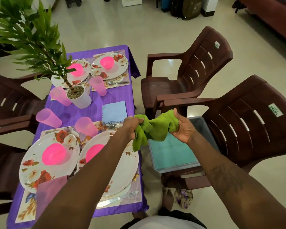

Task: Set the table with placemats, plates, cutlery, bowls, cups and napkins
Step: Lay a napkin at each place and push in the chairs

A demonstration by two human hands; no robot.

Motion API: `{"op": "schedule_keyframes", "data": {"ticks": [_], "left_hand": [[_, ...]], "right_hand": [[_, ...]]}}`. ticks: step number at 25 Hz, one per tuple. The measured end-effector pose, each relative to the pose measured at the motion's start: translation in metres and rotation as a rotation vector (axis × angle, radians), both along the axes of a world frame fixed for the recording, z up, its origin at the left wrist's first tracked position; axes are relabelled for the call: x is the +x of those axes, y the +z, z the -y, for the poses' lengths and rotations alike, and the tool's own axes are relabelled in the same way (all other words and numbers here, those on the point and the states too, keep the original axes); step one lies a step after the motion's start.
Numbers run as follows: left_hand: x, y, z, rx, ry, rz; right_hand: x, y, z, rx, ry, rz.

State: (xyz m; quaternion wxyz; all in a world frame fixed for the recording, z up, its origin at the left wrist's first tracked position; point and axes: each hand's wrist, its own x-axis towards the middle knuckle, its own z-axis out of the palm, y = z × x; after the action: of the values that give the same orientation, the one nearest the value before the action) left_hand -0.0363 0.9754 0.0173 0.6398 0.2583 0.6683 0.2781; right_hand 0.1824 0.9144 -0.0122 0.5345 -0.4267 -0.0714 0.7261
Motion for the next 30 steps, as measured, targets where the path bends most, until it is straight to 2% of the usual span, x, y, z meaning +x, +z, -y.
{"op": "schedule_keyframes", "data": {"ticks": [3,6,9,12,15,17,19,22,23,26,29,30], "left_hand": [[0.007,-0.005,0.006,0.011,0.035,-0.023],[-0.003,-0.011,0.005,0.078,-0.081,-0.128],[-0.019,-0.018,0.004,0.185,-0.315,-0.437],[-0.027,-0.027,0.000,0.381,-0.467,-0.778],[-0.024,-0.032,0.003,0.398,-0.466,-0.909],[-0.017,-0.032,0.006,0.344,-0.420,-0.871],[-0.015,-0.034,0.003,0.214,-0.232,-0.707],[-0.011,-0.027,-0.001,-0.018,0.202,0.032],[-0.009,-0.025,-0.001,-0.040,0.282,0.179],[-0.012,-0.024,-0.005,-0.052,0.162,0.111],[-0.018,-0.035,-0.007,-0.072,-0.097,-0.189],[-0.019,-0.037,-0.006,-0.048,-0.105,-0.296]], "right_hand": [[-0.002,-0.005,0.003,-0.026,0.056,-0.013],[-0.002,-0.006,0.003,-0.063,0.097,0.010],[0.008,-0.005,0.002,-0.084,0.080,0.102],[0.014,-0.007,0.001,-0.011,0.057,0.138],[0.016,-0.010,-0.002,0.036,0.000,0.149],[0.017,-0.012,-0.006,0.068,-0.013,0.152],[0.018,-0.015,-0.008,0.050,-0.017,0.163],[0.024,-0.023,-0.010,-0.035,0.019,0.268],[0.026,-0.025,-0.010,-0.072,0.028,0.323],[0.032,-0.033,-0.011,-0.187,0.031,0.396],[0.041,-0.032,-0.007,-0.283,0.046,0.344],[0.045,-0.028,-0.005,-0.277,0.072,0.294]]}}
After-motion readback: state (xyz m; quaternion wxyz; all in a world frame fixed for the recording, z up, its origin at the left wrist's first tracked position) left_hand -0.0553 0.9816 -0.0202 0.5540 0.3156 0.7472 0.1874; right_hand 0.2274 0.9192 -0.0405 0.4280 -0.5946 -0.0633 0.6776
